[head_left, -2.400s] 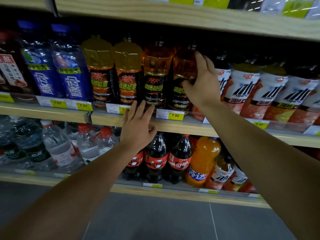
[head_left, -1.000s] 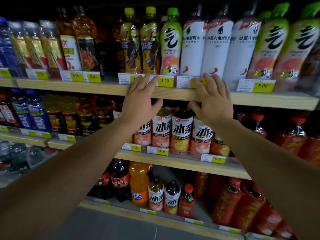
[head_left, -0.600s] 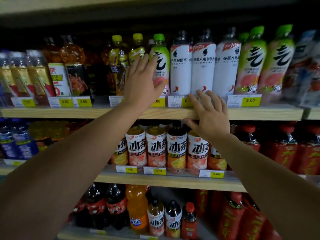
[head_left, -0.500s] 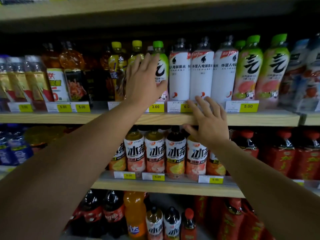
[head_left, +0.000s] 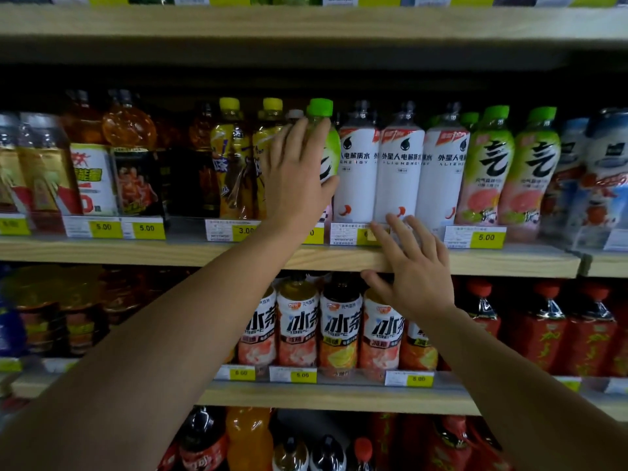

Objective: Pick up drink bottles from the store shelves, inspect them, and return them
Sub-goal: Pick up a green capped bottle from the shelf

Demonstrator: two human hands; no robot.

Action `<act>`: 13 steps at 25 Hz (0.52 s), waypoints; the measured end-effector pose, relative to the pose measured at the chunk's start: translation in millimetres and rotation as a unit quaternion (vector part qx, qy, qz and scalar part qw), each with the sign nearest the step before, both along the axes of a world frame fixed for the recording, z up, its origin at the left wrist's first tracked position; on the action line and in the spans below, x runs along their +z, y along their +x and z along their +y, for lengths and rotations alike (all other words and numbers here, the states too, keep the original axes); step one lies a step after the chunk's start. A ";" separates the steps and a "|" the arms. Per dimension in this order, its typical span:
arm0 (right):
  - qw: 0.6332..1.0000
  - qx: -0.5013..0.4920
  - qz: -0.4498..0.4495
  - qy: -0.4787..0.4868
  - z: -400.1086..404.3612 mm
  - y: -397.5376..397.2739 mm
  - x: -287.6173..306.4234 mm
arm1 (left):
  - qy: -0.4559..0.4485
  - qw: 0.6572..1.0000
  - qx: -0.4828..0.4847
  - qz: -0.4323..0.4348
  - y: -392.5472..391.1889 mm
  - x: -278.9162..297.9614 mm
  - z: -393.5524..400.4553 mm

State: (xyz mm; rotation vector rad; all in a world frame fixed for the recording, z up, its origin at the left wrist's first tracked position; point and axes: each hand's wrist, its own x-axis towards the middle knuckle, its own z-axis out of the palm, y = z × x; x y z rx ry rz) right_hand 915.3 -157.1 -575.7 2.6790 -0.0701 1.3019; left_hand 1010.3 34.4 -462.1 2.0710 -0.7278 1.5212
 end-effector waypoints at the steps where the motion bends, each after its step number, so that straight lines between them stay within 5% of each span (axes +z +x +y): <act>1: 1.000 -0.001 0.000 0.002 0.3 -0.1 0.1 | -0.011 0.999 -0.041 -0.009 -2.7 -5.3 1.8; 5: 1.000 0.003 -0.002 0.011 1.1 -0.4 -1.4 | -0.038 0.987 -0.155 -0.003 -5.8 -14.1 10.1; 13: 1.000 0.011 0.018 0.020 -3.0 -2.4 -2.1 | -0.080 0.982 -0.165 0.043 -14.6 -11.9 14.4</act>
